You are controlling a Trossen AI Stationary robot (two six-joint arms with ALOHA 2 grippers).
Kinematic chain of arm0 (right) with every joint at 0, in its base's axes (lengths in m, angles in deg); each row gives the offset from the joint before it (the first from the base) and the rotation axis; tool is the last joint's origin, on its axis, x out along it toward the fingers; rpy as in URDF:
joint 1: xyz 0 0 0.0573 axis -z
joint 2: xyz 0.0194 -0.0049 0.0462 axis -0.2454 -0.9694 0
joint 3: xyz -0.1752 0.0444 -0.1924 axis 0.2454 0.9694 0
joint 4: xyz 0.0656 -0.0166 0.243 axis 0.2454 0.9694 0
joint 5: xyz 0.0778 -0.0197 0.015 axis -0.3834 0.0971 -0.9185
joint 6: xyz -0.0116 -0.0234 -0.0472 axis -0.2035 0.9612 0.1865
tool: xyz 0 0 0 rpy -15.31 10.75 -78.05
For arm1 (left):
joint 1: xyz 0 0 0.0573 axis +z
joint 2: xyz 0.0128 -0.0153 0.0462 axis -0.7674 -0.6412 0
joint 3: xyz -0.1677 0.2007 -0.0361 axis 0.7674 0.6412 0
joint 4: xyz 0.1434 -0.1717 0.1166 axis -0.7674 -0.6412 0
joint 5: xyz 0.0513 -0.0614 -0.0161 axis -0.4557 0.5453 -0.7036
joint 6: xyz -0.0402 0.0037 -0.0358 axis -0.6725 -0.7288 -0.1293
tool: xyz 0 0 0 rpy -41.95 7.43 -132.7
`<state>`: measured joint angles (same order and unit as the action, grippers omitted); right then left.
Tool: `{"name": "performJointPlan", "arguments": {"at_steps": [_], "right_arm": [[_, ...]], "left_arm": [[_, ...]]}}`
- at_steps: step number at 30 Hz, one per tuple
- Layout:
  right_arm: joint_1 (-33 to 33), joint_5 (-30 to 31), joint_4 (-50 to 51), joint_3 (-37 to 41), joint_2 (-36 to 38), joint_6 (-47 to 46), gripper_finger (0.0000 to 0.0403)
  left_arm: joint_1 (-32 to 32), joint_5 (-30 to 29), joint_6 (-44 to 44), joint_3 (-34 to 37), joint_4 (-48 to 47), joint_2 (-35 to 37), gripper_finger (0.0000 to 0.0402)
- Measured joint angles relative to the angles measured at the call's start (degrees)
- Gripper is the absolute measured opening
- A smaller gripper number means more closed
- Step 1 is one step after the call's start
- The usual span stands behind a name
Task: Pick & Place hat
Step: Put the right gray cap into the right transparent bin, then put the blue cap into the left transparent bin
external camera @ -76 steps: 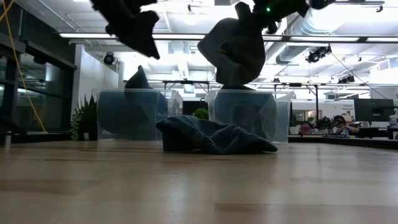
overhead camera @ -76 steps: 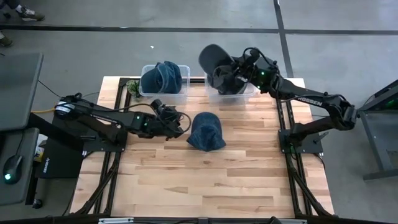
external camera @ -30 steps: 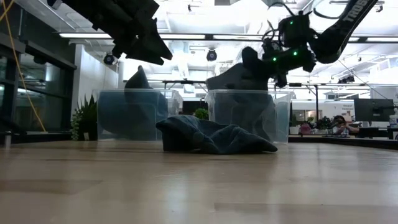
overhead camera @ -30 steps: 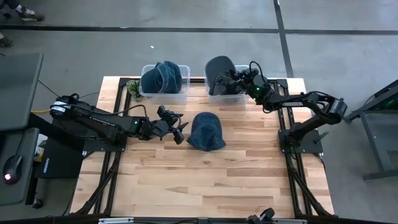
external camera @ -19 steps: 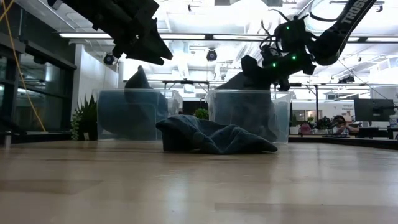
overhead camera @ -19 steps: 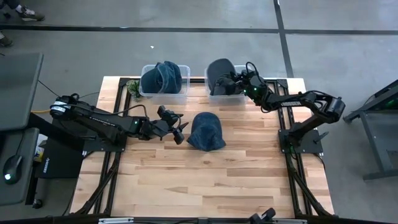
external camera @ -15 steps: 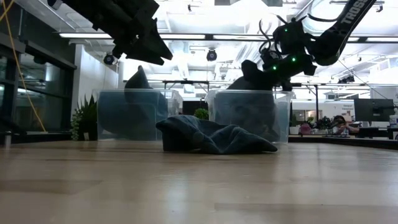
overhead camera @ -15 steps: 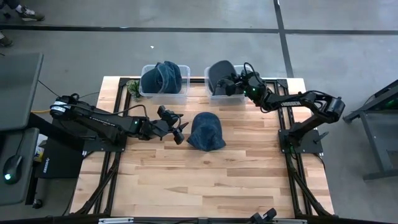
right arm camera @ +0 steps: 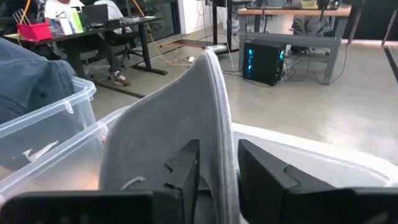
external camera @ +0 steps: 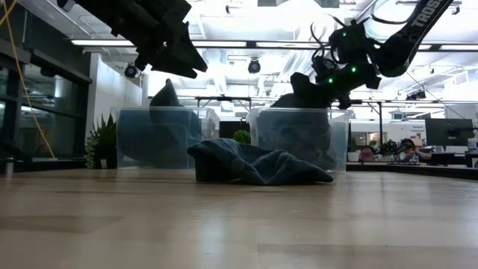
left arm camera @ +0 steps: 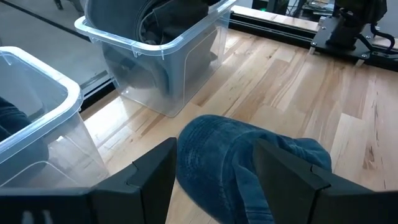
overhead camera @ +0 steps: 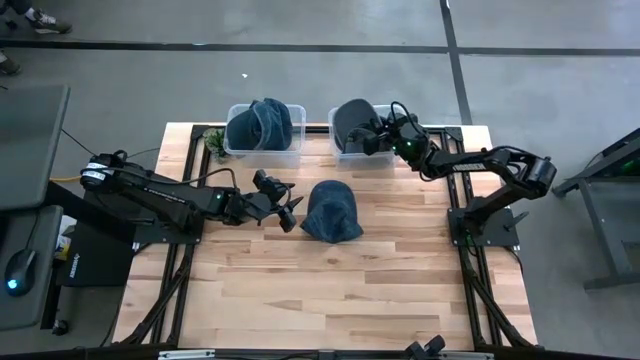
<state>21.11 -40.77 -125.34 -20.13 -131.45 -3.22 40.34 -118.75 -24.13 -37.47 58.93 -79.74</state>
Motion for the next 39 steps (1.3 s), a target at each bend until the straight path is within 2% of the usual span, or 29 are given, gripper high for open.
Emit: {"name": "performJointPlan", "arguments": {"at_steps": [11,16,24,28,34,39], "right_arm": [[-0.1,-2.8,6.0,0.0,10.2,5.4,0.0189],[-0.7,-3.4,11.0,0.0,16.8,8.1,0.0212],[-5.3,-5.2,18.9,0.0,27.5,10.7,0.0216],[-8.7,-7.0,22.8,0.0,31.6,10.3,0.0216],[-15.0,-11.1,26.7,0.0,34.5,11.1,0.0216],[-20.9,-13.3,31.0,0.0,34.4,13.5,0.0216]], "left_arm": [[0.0,0.6,0.0,0.0,0.0,0.0,0.0209],[0.0,1.3,0.0,0.0,0.0,0.0,0.0209],[0.0,1.4,0.0,-0.1,0.0,0.0,0.0209],[0.0,3.5,0.0,-0.1,0.0,0.0,0.0209],[0.0,11.3,-0.1,-0.1,-0.9,0.0,0.0209],[0.0,16.5,0.0,-0.1,-7.6,0.0,0.0209]]}}
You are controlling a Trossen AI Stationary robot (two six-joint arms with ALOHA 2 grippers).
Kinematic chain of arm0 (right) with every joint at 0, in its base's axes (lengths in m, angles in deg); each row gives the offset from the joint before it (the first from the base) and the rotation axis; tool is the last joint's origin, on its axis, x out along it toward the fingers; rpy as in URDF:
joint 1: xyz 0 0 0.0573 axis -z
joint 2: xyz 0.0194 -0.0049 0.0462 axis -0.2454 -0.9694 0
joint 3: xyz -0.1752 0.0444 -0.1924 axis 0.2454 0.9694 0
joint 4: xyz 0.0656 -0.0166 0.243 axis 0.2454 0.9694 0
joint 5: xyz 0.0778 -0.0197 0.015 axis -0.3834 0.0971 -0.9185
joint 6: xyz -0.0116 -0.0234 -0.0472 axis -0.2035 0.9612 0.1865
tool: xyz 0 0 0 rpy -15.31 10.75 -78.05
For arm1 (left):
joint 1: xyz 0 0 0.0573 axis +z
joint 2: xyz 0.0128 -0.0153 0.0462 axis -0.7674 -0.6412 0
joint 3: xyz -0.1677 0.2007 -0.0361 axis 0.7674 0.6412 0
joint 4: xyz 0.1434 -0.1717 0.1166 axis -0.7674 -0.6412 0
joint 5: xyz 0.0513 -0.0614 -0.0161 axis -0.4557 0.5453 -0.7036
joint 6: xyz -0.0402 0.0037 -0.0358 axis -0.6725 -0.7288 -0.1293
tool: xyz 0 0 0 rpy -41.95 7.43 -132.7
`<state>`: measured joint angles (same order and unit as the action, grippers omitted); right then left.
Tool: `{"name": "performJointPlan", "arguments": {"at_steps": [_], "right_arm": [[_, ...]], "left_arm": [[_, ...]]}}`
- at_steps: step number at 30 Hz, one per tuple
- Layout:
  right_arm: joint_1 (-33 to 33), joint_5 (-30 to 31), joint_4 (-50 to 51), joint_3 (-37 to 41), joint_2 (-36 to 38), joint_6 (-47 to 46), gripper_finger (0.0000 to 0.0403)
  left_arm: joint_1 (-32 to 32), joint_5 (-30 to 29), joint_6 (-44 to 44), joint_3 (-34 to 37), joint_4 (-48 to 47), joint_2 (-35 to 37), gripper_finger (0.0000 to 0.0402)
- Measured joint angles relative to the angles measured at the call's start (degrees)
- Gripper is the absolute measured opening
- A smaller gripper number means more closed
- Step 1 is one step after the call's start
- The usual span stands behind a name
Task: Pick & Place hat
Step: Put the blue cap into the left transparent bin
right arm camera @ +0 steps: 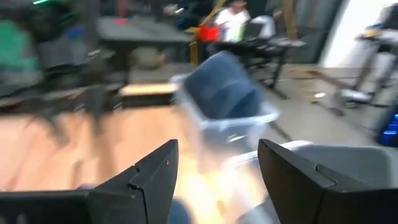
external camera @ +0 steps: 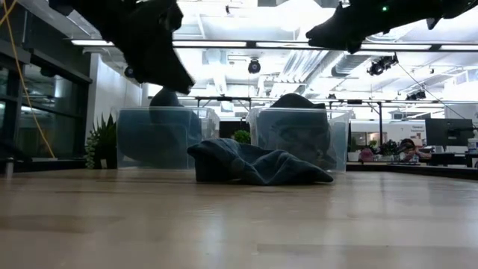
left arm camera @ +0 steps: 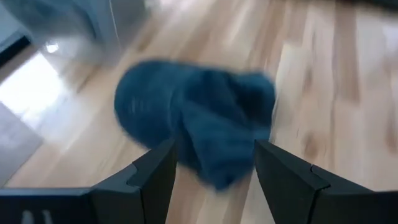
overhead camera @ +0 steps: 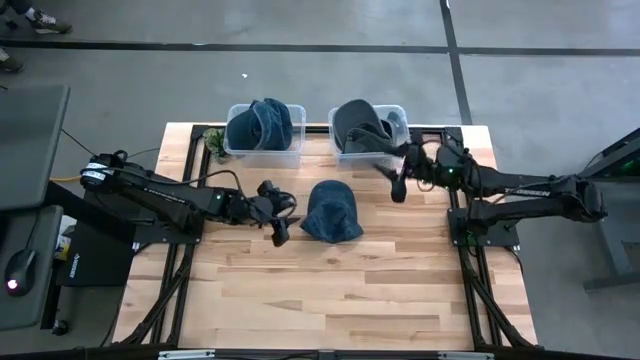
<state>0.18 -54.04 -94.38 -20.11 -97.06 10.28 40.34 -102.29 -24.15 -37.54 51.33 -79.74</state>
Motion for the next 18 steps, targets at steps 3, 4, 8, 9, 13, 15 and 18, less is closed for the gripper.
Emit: {"name": "performJointPlan", "arguments": {"at_steps": [3,4,8,9,13,15,18], "right_arm": [[-3.4,-1.7,3.3,0.0,-0.4,0.2,0.0216],[-4.6,-2.3,4.0,0.0,-0.6,0.2,0.0216],[-9.4,-2.7,5.9,0.0,-0.8,-0.8,0.0216],[-10.5,-2.7,6.1,0.0,-0.8,-1.2,0.0216],[-14.7,-1.2,6.7,0.0,-0.8,-1.2,0.0216],[-16.3,0.7,6.9,0.0,-0.8,-0.9,0.0216],[-18.1,3.5,7.2,0.0,-0.8,-0.8,0.0216]], "left_arm": [[0.0,1.9,2.5,0.0,-4.3,0.0,0.0209],[0.0,2.6,3.4,0.0,-5.1,0.0,0.0209],[0.0,4.4,6.7,0.0,-7.1,-0.1,0.0209],[0.0,4.6,7.7,0.0,-7.1,-0.6,0.0209],[0.0,6.1,13.0,0.1,-7.1,-4.5,0.0209],[0.0,6.9,14.8,-0.1,-5.0,-7.3,0.0209],[0.0,6.5,16.5,0.1,-3.7,-10.7,0.0209]]}}
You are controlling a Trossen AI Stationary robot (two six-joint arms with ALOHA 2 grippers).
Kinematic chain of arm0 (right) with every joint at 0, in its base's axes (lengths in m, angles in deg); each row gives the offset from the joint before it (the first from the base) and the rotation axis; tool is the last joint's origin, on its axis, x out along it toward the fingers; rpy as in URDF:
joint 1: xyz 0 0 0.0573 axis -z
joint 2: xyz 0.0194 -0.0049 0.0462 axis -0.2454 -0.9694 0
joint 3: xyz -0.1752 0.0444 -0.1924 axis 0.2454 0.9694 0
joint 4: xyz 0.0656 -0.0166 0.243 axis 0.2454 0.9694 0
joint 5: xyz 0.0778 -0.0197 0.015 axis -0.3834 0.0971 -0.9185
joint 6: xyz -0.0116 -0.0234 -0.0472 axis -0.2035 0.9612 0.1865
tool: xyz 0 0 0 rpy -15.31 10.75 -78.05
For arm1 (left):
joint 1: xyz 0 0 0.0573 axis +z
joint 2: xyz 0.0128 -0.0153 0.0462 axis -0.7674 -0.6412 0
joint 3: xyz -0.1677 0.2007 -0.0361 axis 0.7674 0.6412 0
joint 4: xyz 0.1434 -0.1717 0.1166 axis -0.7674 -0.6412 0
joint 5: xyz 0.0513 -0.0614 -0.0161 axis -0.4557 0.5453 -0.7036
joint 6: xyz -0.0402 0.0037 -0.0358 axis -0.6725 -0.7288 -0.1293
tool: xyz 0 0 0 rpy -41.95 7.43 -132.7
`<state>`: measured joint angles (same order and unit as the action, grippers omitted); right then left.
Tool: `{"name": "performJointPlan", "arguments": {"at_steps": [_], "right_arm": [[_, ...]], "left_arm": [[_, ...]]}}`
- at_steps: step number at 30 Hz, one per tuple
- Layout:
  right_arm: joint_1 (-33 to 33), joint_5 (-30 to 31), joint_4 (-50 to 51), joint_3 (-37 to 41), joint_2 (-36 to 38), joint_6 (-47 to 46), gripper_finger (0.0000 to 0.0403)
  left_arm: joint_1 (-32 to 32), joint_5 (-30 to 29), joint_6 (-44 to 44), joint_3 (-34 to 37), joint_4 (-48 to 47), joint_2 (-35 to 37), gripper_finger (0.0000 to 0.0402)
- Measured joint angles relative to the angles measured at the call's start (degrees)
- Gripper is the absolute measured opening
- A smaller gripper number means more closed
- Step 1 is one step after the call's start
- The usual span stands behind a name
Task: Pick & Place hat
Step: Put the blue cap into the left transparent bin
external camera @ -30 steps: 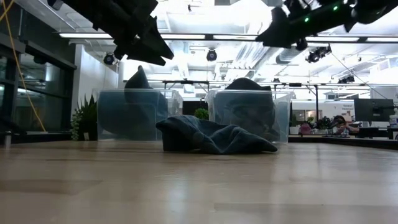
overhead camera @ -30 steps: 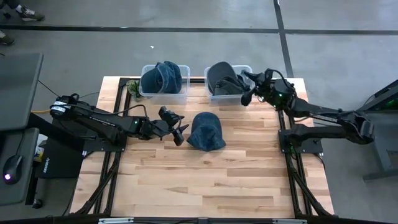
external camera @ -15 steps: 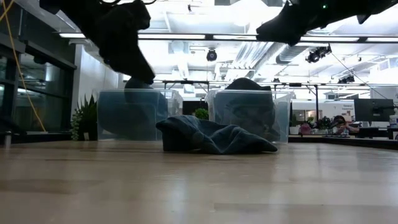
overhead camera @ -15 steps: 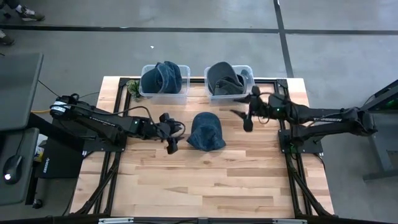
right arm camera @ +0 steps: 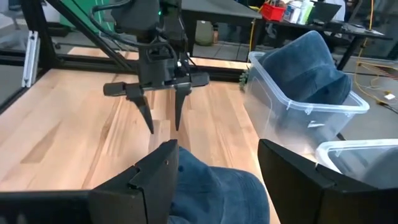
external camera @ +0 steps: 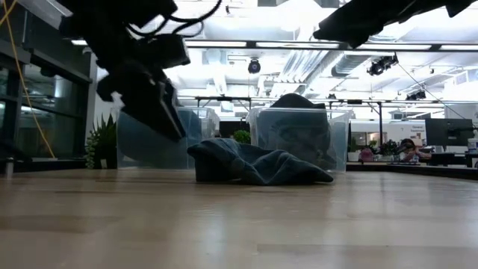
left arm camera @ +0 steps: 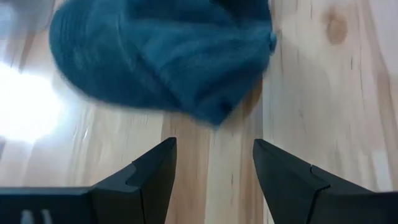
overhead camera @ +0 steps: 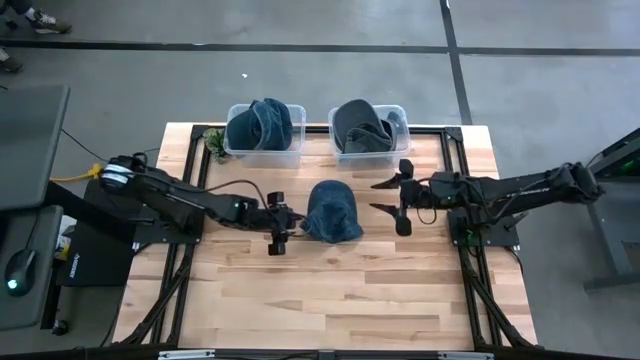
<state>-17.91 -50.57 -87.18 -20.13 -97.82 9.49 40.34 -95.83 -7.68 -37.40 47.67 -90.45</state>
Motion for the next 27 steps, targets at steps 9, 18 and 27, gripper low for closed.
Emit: {"name": "performJointPlan", "arguments": {"at_steps": [9,18,27], "right_arm": [[-2.9,1.0,1.1,0.0,0.0,-1.0,0.0216],[-5.1,3.4,1.8,0.0,0.0,-1.2,0.0216],[-6.7,3.6,2.2,0.0,0.0,-2.7,0.0216]], "left_arm": [[0.0,-1.1,-0.5,-0.2,5.6,-5.6,0.0209],[0.0,-1.2,-7.6,-0.2,10.7,-5.9,0.0209],[0.7,-4.2,-15.9,-0.1,13.2,-8.1,0.0209]]}}
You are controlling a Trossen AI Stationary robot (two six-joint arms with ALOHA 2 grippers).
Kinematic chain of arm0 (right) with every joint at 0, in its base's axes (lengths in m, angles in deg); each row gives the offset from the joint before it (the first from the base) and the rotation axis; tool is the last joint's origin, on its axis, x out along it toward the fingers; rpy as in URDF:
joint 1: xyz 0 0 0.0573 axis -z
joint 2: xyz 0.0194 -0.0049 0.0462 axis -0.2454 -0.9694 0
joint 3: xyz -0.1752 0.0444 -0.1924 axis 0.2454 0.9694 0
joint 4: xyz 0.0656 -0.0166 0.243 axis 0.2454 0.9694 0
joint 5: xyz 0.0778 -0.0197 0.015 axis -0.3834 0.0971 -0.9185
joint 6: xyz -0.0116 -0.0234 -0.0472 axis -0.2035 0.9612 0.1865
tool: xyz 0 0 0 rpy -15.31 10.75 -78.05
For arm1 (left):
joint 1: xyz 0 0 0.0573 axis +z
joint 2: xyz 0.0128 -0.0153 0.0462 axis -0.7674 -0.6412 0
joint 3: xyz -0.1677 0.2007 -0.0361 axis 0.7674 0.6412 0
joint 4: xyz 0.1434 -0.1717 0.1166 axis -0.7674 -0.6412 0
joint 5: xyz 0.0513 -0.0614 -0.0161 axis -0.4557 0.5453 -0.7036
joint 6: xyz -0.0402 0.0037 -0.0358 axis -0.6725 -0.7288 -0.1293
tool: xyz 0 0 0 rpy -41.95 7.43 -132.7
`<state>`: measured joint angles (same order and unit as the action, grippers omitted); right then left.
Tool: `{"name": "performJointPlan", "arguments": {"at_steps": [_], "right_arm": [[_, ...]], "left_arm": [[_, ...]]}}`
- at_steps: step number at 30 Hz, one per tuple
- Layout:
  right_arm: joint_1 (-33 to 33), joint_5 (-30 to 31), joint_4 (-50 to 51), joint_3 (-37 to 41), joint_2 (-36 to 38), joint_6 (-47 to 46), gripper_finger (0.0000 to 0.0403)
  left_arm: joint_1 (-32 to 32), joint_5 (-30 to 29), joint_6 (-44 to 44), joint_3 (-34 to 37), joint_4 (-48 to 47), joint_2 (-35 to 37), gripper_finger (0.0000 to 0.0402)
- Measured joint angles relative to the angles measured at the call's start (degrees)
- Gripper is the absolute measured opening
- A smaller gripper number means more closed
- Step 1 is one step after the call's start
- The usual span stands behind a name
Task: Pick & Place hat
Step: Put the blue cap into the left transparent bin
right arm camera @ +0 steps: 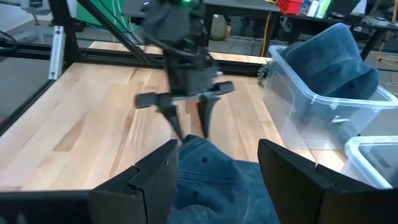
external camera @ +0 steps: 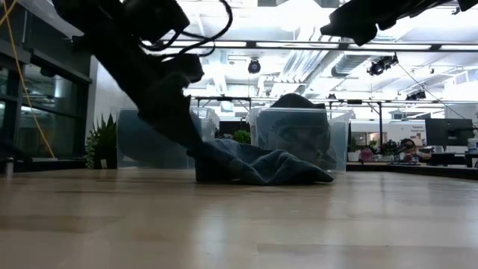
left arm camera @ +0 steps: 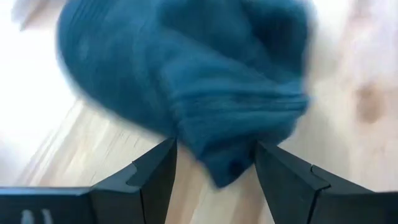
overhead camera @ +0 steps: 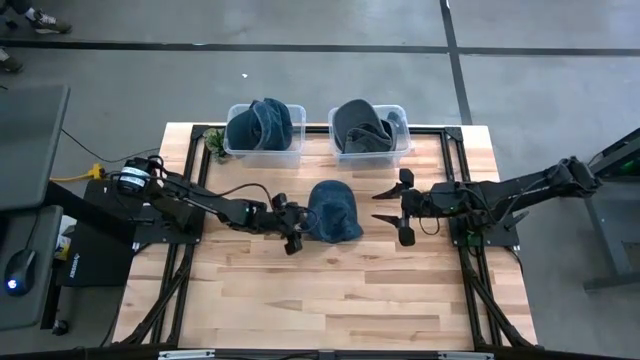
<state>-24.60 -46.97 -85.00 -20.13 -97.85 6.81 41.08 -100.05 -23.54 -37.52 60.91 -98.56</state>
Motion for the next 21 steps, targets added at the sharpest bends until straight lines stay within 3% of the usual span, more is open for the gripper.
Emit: {"name": "performJointPlan", "arguments": {"at_steps": [12,18,21], "right_arm": [[-3.8,2.1,1.1,0.0,-3.5,-3.7,0.0216],[-4.9,2.8,0.0,0.0,-8.6,-3.9,0.0216],[-5.3,3.4,-1.4,0.0,-11.0,-4.0,0.0216]], "left_arm": [[3.3,5.6,-15.3,0.0,1.4,-0.9,0.0209],[4.0,7.3,-17.2,0.0,1.5,-0.9,0.0208],[3.8,7.1,-17.2,0.0,1.4,-0.9,0.0189]]}}
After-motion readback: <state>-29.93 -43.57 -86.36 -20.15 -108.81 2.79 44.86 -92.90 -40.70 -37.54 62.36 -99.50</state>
